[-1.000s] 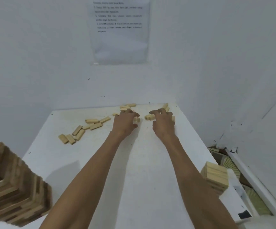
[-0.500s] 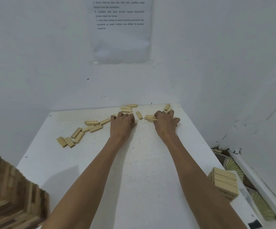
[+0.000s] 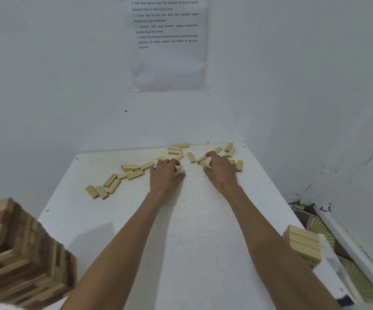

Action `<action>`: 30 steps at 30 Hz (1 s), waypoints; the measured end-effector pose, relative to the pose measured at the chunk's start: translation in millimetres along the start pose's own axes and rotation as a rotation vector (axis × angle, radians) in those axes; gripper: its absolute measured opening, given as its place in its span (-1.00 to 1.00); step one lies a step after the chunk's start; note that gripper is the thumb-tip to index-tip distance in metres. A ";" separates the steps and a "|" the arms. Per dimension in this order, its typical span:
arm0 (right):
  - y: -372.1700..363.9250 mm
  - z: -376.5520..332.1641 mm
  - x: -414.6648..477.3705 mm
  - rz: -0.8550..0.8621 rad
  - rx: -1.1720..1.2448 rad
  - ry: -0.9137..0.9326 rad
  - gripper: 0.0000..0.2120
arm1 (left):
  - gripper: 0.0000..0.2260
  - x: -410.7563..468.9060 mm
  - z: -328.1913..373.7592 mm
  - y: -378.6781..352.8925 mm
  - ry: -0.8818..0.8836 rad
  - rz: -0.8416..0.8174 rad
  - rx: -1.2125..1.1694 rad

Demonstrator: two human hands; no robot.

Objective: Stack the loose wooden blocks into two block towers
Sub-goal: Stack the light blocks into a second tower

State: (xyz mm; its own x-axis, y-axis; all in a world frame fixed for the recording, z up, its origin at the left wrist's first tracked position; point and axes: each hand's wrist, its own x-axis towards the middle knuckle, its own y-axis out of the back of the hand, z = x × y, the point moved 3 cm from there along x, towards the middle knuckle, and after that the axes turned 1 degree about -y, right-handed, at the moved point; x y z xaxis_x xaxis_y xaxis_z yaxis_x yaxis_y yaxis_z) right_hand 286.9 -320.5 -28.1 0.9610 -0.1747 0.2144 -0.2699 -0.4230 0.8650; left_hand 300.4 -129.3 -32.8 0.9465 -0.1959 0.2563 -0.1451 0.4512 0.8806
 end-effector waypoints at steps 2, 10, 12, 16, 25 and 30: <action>-1.1 0.5 3.7 -0.054 0.023 -0.007 -0.52 | -0.67 -0.9 0.4 0.1 0.022 -0.006 -0.042; 6.9 -10.1 25.0 -0.311 -0.084 -0.017 -0.21 | -0.69 -1.9 -1.2 -1.9 0.068 0.016 -0.109; 4.4 -13.8 30.4 -0.349 -0.153 -0.034 -0.41 | -0.69 -2.4 -1.0 -2.7 0.074 0.008 -0.114; -1.4 -11.5 33.3 -0.165 -0.068 -0.093 -0.75 | -0.71 -4.0 -2.4 -1.7 0.073 0.000 -0.122; 12.3 -23.1 -45.2 -0.119 0.308 -0.107 -0.79 | -0.67 -44.3 -1.7 12.1 0.130 0.013 -0.336; 17.4 -39.0 -114.4 -0.062 0.383 -0.085 -0.85 | -0.76 -107.3 1.7 28.4 0.127 0.025 -0.292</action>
State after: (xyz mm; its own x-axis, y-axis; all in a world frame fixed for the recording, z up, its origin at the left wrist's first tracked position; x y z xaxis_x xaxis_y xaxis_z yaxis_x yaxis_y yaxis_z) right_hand 174.6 -273.2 -19.9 0.9720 -0.2046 0.1153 -0.2302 -0.7329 0.6402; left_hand 194.2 -96.9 -34.6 0.9749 -0.0796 0.2081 -0.0972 0.6886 0.7186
